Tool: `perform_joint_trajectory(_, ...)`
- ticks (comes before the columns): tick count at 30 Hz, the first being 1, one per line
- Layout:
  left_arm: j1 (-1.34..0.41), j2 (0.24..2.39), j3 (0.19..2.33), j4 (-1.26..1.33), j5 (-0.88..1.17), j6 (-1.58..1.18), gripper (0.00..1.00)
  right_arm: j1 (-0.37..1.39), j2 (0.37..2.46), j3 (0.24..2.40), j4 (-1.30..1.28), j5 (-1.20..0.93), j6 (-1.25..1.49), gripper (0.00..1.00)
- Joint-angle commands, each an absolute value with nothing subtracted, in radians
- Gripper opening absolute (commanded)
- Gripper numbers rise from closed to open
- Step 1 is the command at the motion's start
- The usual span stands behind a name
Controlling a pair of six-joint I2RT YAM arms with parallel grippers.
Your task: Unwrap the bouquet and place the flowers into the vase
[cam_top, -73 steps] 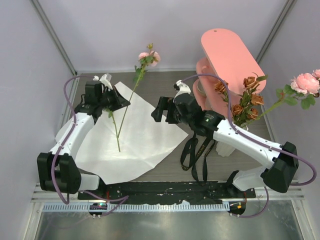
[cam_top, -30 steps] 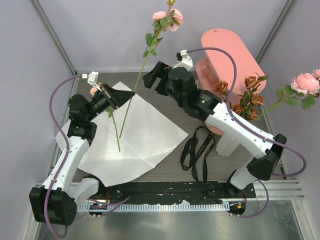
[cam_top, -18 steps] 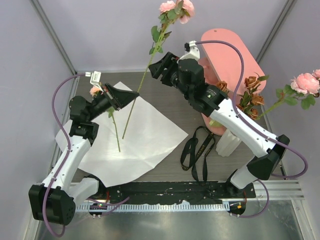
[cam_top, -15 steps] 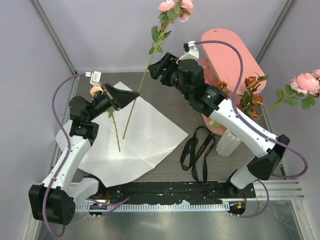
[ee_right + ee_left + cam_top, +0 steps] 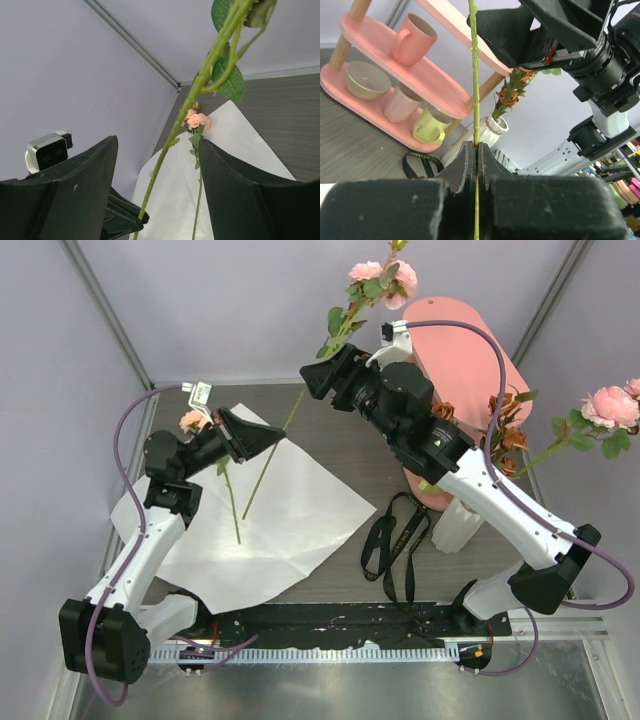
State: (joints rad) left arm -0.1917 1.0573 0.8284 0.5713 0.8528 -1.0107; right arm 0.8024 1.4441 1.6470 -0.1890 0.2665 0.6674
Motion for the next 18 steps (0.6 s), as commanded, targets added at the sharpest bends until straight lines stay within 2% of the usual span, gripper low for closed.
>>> perform_joint_trajectory(1,-0.209,1.054,0.833,0.678,0.900,-1.031,0.00,0.805,1.422,1.697,-0.140,0.259,0.637,0.71)
perform_joint_trajectory(7,-0.245,1.046,0.833,0.704,0.926,-1.029,0.00,0.804,1.419,1.689,-0.138,0.264,0.632,0.66)
perform_joint_trajectory(9,-0.255,1.046,0.834,0.704,0.934,-1.026,0.00,0.804,1.411,1.687,-0.138,0.270,0.627,0.58)
perform_joint_trajectory(13,-0.273,1.048,0.838,0.704,0.943,-1.023,0.00,0.805,1.396,1.684,-0.141,0.265,0.615,0.35)
perform_joint_trajectory(14,-0.273,1.049,0.838,0.703,0.942,-1.025,0.00,0.804,1.393,1.684,-0.143,0.258,0.611,0.22)
perform_joint_trajectory(17,-0.273,1.049,0.853,0.642,0.924,-1.000,0.01,0.804,1.376,1.701,-0.179,0.212,0.560,0.01)
perform_joint_trajectory(18,-0.273,1.055,0.864,0.606,0.922,-0.980,0.04,0.804,1.368,1.722,-0.225,0.204,0.543,0.01)
